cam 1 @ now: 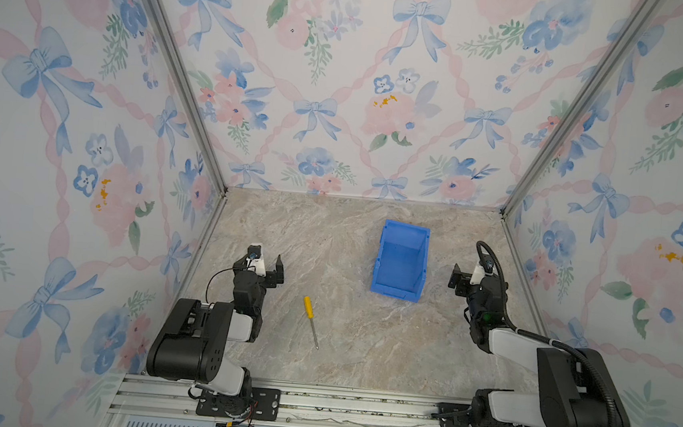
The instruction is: Put the screwdriver in the bin
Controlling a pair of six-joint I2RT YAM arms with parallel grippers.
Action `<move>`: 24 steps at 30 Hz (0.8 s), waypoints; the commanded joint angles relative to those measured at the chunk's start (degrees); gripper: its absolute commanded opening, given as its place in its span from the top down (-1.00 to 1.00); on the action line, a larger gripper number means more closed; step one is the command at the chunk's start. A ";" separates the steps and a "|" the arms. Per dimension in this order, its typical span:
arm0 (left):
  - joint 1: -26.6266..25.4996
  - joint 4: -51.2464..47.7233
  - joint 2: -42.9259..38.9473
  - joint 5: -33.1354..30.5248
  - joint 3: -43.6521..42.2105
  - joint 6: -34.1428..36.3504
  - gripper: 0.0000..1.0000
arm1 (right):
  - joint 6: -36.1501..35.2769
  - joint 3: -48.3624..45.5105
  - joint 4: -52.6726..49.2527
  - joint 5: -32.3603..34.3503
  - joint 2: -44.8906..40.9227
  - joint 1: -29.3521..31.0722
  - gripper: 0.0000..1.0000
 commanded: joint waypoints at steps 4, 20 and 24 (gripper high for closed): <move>-1.99 -0.39 -3.11 -5.87 -1.41 0.09 -0.95 | 1.55 -1.40 -6.99 2.15 -5.01 0.60 -0.94; -5.91 -28.44 -12.54 -15.65 7.50 0.30 -0.95 | -0.71 7.49 -30.10 11.89 -13.39 9.68 -0.94; -6.03 -36.83 -15.79 -11.13 10.83 -1.29 -0.95 | -2.47 10.72 -39.44 13.46 -18.94 14.50 -0.93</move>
